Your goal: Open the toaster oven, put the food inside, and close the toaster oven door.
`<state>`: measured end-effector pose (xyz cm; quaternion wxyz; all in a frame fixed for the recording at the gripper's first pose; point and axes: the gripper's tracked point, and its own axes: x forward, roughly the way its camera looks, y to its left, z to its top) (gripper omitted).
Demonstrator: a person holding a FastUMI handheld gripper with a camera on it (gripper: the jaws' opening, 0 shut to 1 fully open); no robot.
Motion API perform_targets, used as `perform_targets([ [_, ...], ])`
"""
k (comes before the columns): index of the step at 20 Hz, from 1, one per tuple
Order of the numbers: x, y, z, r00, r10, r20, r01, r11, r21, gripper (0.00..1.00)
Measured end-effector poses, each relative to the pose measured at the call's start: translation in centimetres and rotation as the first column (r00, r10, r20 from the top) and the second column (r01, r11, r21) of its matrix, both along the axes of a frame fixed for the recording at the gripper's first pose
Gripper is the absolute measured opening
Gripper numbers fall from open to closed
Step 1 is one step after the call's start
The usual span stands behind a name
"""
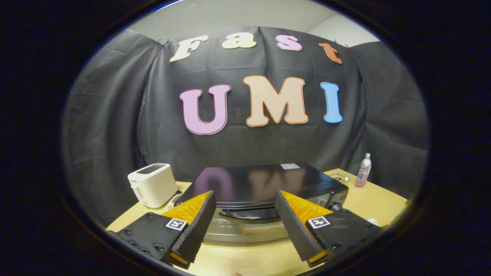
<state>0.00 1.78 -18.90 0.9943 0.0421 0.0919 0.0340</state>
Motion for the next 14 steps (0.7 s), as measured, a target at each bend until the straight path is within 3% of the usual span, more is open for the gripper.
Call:
perform_targets([
  [7, -0.6, -3.1, 4.9, 0.996, -0.014, 0.087, 0.019, 0.998, -0.064, 0.98],
  [14, -0.7, -4.4, 5.6, 0.996, -0.017, 0.085, 0.024, 0.996, -0.088, 0.98],
])
